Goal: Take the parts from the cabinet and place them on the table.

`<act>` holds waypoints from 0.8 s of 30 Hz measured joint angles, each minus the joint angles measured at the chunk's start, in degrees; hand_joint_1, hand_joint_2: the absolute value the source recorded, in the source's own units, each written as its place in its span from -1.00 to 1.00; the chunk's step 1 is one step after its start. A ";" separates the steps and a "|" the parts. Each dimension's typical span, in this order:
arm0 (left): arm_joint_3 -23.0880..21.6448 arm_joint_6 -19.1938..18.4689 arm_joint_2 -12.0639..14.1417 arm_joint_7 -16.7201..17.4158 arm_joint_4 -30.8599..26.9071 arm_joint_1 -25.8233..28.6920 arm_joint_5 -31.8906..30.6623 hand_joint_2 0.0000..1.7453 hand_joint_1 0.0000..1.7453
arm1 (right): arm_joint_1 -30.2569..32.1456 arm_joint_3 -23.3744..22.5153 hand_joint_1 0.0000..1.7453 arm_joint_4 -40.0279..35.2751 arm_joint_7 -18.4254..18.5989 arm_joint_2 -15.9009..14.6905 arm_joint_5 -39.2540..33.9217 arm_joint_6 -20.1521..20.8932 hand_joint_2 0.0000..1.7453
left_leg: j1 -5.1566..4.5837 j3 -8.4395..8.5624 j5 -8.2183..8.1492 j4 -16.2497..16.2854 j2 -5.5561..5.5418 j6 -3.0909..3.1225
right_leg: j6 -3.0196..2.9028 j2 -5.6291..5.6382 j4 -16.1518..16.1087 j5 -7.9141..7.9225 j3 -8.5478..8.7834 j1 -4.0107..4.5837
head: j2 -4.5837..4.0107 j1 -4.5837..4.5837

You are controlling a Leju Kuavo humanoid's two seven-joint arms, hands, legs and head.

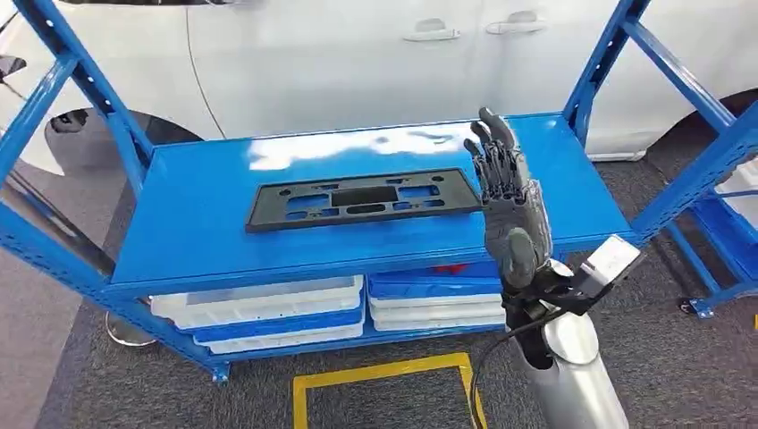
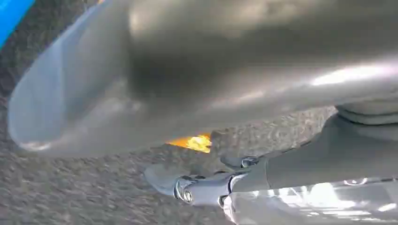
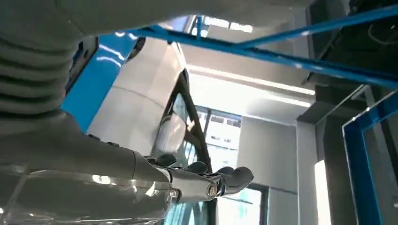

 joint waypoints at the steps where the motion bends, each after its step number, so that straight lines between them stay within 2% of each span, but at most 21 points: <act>1: 0.00 -0.02 0.13 0.00 0.00 0.03 0.04 -1.00 -1.00 | 0.00 -0.04 -1.00 0.02 0.61 0.07 -0.22 -0.09 1.00 | -0.11 0.58 -0.92 -1.09 -0.50 0.21 | 0.37 0.27 0.50 -0.33 -0.05 0.47 | 0.00 0.07; 2: 0.00 -0.02 0.11 -0.04 0.00 -0.16 0.09 -1.00 -1.00 | 0.04 -0.07 -1.00 0.02 1.32 0.11 -0.39 -0.31 1.00 | -0.18 0.96 -1.17 -1.30 -0.45 0.34 | 0.63 0.80 0.46 -0.32 -0.30 0.12 | 0.00 0.00; 4: 0.00 0.02 0.13 -0.17 0.00 -0.23 0.24 -1.00 -1.00 | 0.25 -0.09 -1.00 0.07 2.30 0.18 -0.66 -0.59 1.00 | -0.32 0.92 -1.28 -1.46 -0.42 0.72 | 1.17 0.86 0.20 -0.42 -0.31 -0.18 | 0.00 0.00; 5: 0.00 0.02 0.11 -0.17 0.00 -0.29 0.28 -1.00 -1.00 | 0.21 -0.09 -1.00 0.18 2.61 0.18 -0.88 -0.68 1.00 | 0.05 1.24 -1.12 -2.01 -0.37 1.11 | 1.53 0.97 0.18 -0.63 -0.16 0.17 | 0.00 0.09; 6: 0.00 0.02 -0.05 -0.20 0.02 -0.28 0.35 -1.00 -1.00 | 0.35 -0.09 -1.00 0.22 2.74 0.18 -0.96 -0.70 1.00 | 0.27 1.71 -1.02 -2.41 -0.03 1.37 | 1.83 -0.39 1.03 -1.23 -0.21 0.07 | 0.00 -0.05; 7: 0.02 0.02 -0.07 -0.26 0.02 -0.23 0.39 -1.00 -1.00 | 0.18 -0.11 -1.00 0.24 2.74 0.18 -0.98 -0.72 1.00 | 0.32 1.99 -1.18 -2.55 0.16 1.66 | 2.11 -1.80 3.61 -2.64 -1.53 0.10 | 0.00 0.53; 9: 0.02 0.02 -0.04 -0.31 0.02 -0.03 0.41 -1.00 -1.00 | 0.36 -0.11 -1.00 0.44 2.76 0.18 -1.01 -0.81 1.00 | 0.30 2.21 -1.54 -2.54 0.49 1.91 | 2.75 -2.80 13.26 -6.51 -6.97 -0.52 | 0.00 0.57; 10: 0.02 0.02 -0.04 -0.31 0.02 0.06 0.42 -1.00 -1.00 | 0.55 -0.11 -1.00 0.59 2.76 0.18 -1.01 -0.81 1.00 | 0.30 2.28 -1.73 -2.50 0.68 1.88 | 3.00 -2.90 17.47 -7.58 -9.65 -0.75 | 0.00 0.59; 11: 0.02 0.02 -0.04 -0.31 0.02 0.12 0.41 -1.00 -1.00 | 0.67 -0.11 -1.00 0.74 2.76 0.18 -1.01 -0.81 1.00 | 0.32 2.43 -1.93 -2.45 0.80 1.79 | 3.22 -2.95 19.08 -7.16 -11.14 -1.02 | 0.00 0.63; 12: 0.02 0.02 -0.07 -0.31 0.02 0.17 0.42 -1.00 -1.00 | 0.71 -0.11 -1.00 0.85 2.78 0.18 -1.01 -0.81 1.00 | 0.33 2.76 -2.18 -2.45 0.85 1.68 | 3.32 -3.04 17.62 -5.34 -10.92 -1.23 | 0.00 0.59; 13: 0.02 0.02 -0.11 -0.31 0.02 0.20 0.41 -1.00 -1.00 | 0.71 -0.11 -1.00 0.85 2.78 0.15 -1.01 -0.81 1.00 | 0.34 3.16 -2.48 -2.43 0.87 1.56 | 3.31 -3.15 13.86 -2.53 -9.43 -1.39 | 0.00 0.63; 15: 0.02 0.02 -0.20 -0.31 0.02 0.20 0.39 -1.00 -1.00 | 0.66 -0.13 -1.00 0.85 2.76 0.18 -1.01 -0.83 1.00 | 0.34 4.16 -3.25 -2.45 0.89 1.04 | 2.94 -3.58 2.19 3.69 -4.24 -1.43 | 0.00 0.65; 16: 0.02 0.02 -0.20 -0.31 0.02 0.18 0.42 -1.00 -1.00 | 0.61 -0.13 -1.00 0.94 2.76 0.18 -1.03 -0.83 1.00 | 0.07 4.16 -3.51 -2.40 0.95 0.63 | 2.74 -3.81 1.03 2.46 -3.56 -1.04 | 0.00 0.57; 17: 0.02 0.02 -0.17 -0.33 0.02 0.09 0.42 -1.00 -1.00 | 0.64 -0.11 -1.00 0.96 2.95 0.22 -1.18 -0.68 -1.00 | 0.04 3.95 -3.60 -2.33 0.92 0.31 | 2.43 -3.62 0.72 2.60 -3.75 -0.85 | 0.02 0.50; 18: 0.02 0.02 -0.17 -0.33 0.02 0.05 0.39 -1.00 -1.00 | 0.72 -0.07 -1.00 1.05 3.82 0.24 -1.90 0.06 -1.00 | 0.09 4.04 -3.69 -2.45 0.99 -0.01 | 2.20 -3.59 0.73 2.44 -3.84 -0.72 | 0.00 0.48; 19: 0.02 0.06 -0.17 -0.33 0.02 0.09 0.39 -1.00 -1.00 | 0.75 -0.02 -1.00 1.24 4.78 0.22 -2.69 0.76 1.00 | 0.13 4.26 -3.78 -2.78 1.05 -0.33 | 1.83 -3.51 0.81 2.20 -3.82 -0.59 | 0.00 0.48; 20: 0.02 0.20 -0.17 -0.33 0.02 0.14 0.39 -1.00 -1.00 | 0.76 -0.04 -1.00 1.44 5.56 0.07 -2.97 1.18 1.00 | 0.11 4.67 -3.91 -3.05 1.20 -0.75 | 1.42 -3.39 0.49 2.18 -3.55 -0.59 | 0.00 0.57; 21: 0.02 0.33 -0.17 -0.33 0.02 0.19 0.37 -1.00 -1.00 | 0.95 0.11 -1.00 1.60 5.95 0.09 -2.45 0.98 1.00 | 0.36 4.92 -4.44 -2.71 1.29 -1.03 | 0.96 -3.41 -0.32 2.31 -2.70 -1.14 | 0.00 0.44; 22: 0.02 0.46 -0.17 -0.33 0.02 0.14 0.35 -1.00 -1.00 | 0.99 0.39 -1.00 1.79 6.04 0.07 -1.31 0.52 1.00 | 0.27 4.26 -5.47 -0.61 1.39 -1.07 | 0.56 -3.41 -0.54 2.09 -2.18 -1.04 | 0.00 0.13; 24: 0.00 0.55 -0.24 -0.17 0.02 0.18 0.00 -1.00 -1.00 | 1.38 1.29 -1.00 2.69 6.80 0.07 1.62 -1.25 1.00 | 0.36 -0.51 -9.42 8.49 1.41 -1.26 | 0.00 -3.46 -0.52 1.69 -1.73 -0.78 | 0.00 -0.42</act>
